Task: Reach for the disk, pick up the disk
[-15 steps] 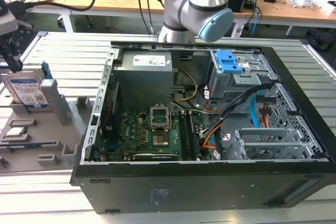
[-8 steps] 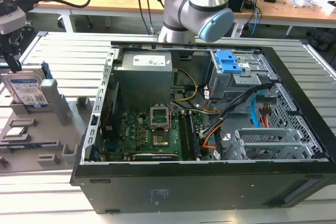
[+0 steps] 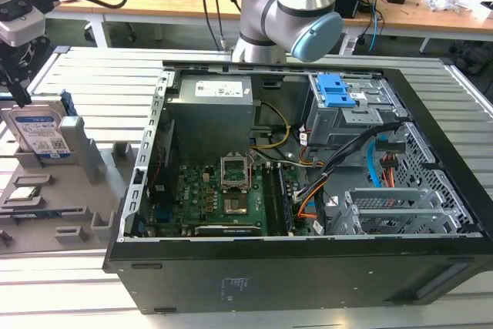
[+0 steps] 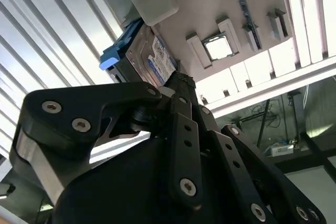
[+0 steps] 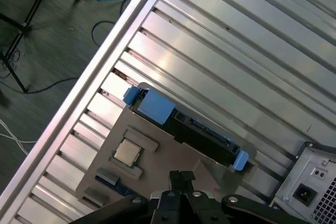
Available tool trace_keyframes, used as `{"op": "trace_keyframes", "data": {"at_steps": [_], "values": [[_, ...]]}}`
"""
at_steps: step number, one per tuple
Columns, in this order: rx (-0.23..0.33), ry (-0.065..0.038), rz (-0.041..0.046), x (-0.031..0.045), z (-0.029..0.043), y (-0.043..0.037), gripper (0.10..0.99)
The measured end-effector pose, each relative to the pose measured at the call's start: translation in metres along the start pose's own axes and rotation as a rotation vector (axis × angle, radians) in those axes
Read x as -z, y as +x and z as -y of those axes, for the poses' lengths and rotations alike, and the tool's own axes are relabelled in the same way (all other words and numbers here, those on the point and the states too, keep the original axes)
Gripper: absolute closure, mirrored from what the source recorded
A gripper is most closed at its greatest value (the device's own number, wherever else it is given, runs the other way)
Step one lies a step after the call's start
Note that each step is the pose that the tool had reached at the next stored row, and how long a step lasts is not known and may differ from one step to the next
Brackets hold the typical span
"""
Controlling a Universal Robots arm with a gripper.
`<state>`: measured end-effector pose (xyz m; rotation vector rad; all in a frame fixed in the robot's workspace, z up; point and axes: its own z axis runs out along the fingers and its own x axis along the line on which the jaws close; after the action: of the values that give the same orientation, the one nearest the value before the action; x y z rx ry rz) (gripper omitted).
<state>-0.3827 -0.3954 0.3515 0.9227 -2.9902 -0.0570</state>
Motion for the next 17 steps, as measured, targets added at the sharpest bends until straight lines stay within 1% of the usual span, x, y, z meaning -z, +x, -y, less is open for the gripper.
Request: {"op": "trace_keyframes", "data": {"at_steps": [3,6,9,13,16,17], "values": [[0.038,0.000,-0.0014,0.0000,0.0000,0.0000,0.980],[0.088,0.000,-0.0035,0.0000,0.0000,0.0000,0.980],[0.124,0.000,-0.0048,0.0000,0.0000,0.0000,0.980],[0.197,0.000,-0.0076,0.0000,0.0000,0.0000,0.980],[0.263,0.000,-0.0101,0.0000,0.0000,0.0000,0.980],[0.276,0.000,-0.0106,0.0000,0.0000,0.0000,0.980]]}}
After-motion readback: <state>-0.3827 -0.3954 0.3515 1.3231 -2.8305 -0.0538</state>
